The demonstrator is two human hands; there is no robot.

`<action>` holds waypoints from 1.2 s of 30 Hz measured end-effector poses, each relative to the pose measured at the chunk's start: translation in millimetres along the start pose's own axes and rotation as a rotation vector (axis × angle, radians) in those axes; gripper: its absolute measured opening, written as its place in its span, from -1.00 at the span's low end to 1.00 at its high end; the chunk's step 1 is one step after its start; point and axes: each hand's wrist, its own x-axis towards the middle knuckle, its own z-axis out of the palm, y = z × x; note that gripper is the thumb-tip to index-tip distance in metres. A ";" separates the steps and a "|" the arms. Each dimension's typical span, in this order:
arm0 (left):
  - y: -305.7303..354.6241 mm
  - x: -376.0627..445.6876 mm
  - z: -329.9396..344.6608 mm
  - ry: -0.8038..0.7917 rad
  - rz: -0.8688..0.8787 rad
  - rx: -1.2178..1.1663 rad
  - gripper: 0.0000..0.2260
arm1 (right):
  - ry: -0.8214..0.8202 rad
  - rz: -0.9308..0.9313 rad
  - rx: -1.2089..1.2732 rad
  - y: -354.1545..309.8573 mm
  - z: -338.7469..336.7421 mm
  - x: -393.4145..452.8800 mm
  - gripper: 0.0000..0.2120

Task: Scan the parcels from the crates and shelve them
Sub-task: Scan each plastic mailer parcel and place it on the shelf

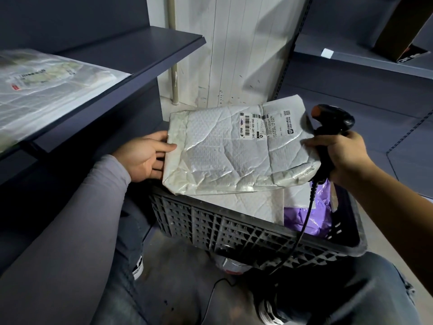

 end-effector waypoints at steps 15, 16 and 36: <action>5.8 -0.3 -1.6 -0.034 0.029 -0.022 -0.62 | -0.004 -0.144 -0.152 -10.7 2.3 20.4 -0.75; 6.4 -0.4 -1.3 -0.016 0.043 -0.047 -0.60 | 0.008 -0.144 -0.141 -10.1 2.7 20.3 -0.75; -8.3 5.7 16.2 0.198 -0.045 0.156 -0.64 | -0.268 0.267 -0.079 43.2 54.4 -38.7 -0.80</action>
